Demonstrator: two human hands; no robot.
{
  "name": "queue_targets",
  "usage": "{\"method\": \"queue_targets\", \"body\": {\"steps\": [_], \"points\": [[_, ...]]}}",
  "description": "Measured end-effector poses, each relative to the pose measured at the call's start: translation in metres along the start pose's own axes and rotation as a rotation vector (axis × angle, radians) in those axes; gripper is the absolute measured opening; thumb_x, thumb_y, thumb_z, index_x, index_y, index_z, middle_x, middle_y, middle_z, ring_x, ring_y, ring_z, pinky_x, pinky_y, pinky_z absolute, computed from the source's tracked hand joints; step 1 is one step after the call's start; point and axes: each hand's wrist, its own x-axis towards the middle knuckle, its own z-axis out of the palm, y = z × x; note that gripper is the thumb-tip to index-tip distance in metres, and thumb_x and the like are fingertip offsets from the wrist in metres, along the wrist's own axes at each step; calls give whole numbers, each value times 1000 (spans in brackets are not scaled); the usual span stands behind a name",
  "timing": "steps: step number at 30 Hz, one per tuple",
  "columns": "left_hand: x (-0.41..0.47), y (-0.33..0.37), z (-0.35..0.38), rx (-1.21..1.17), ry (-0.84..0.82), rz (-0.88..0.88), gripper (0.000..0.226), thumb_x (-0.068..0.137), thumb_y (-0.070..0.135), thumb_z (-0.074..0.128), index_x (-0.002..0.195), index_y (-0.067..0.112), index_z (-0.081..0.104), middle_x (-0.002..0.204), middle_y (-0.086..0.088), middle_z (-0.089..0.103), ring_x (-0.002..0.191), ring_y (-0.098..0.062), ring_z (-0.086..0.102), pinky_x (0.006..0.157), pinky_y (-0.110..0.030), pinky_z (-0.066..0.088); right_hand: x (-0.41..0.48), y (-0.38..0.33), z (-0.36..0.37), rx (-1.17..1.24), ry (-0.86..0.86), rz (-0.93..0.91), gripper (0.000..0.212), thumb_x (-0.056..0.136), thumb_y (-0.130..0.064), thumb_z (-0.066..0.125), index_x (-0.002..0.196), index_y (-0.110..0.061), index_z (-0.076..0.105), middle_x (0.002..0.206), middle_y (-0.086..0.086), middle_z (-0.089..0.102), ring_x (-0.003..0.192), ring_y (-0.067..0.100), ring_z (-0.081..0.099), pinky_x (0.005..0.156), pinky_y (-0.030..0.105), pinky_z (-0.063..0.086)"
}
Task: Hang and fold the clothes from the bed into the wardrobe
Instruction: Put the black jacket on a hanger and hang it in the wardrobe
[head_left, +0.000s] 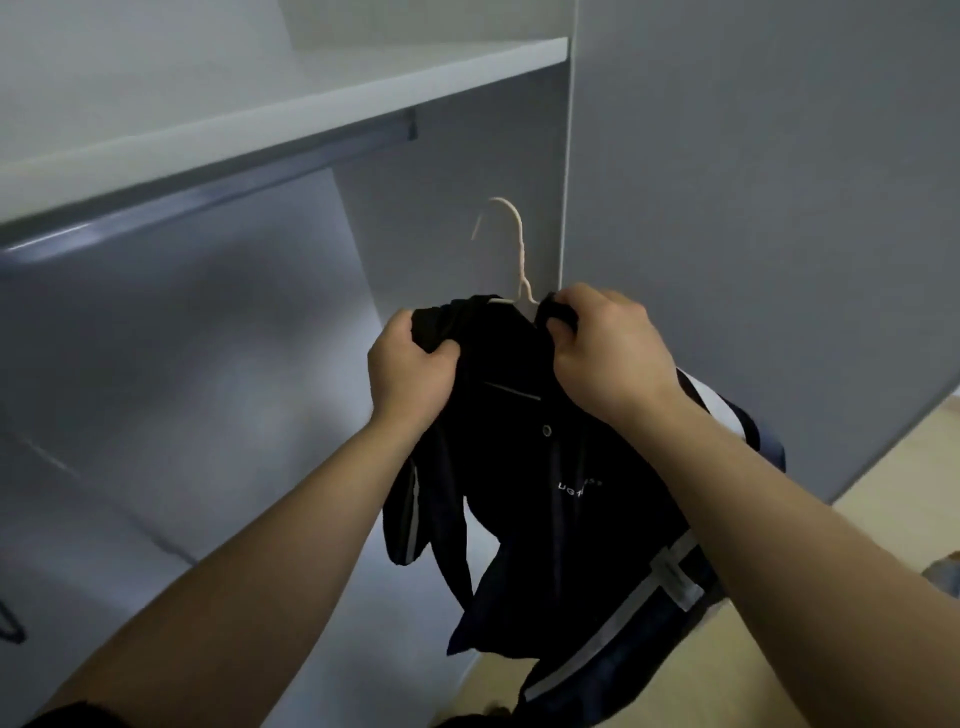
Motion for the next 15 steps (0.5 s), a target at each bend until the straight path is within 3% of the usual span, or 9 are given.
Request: {"method": "queue_targets", "body": {"steps": [3,5,7,9,11,13,15], "points": [[30,-17,-2,-60,-116,106,25,95,37,66,85,15,60,78,8,65,70,-3,62,64,-20,51,36,-15,29,12,11,-23,24,98,-24,52,120,-20,61,114,8,61,100,36,58,78,46,53],[53,-22,-5,-75,-82,76,43,101,48,54,74,14,53,68,5,56,63,-8,56,62,-28,46,57,-26,46,36,7,-43,25,98,-25,52,121,-20,60,116,8,60,102,36,58,80,46,53],[86,-29,-8,-198,-38,-126,49,100,55,48,77,14,60,76,0,64,71,-14,63,68,-32,51,77,-37,62,65,-1,-49,25,97,-24,50,120,-20,60,115,8,60,101,37,58,80,47,53],[121,-39,-15,-457,-123,-428,50,95,62,51,100,18,73,100,-3,76,92,-21,73,84,-38,59,96,-46,75,86,-7,-59,24,97,-23,49,118,-19,60,114,8,59,100,37,58,80,48,53],[148,-46,-23,-571,-194,-584,58,90,67,57,119,19,72,110,-8,76,100,-29,74,90,-46,59,117,-53,84,104,-1,-78,25,97,-23,49,119,-18,59,116,8,59,100,37,59,81,48,53],[170,-52,-28,-483,-171,-523,55,90,60,64,123,17,70,109,-8,77,103,-31,73,90,-48,59,137,-59,91,118,8,-101,26,97,-22,50,121,-17,59,118,8,59,101,36,59,81,46,52],[191,-52,-35,-319,-65,-345,44,93,49,63,124,18,69,109,-4,76,103,-26,73,91,-44,59,159,-64,100,137,10,-131,27,97,-21,50,121,-16,60,119,9,59,102,36,59,81,45,51]]}}
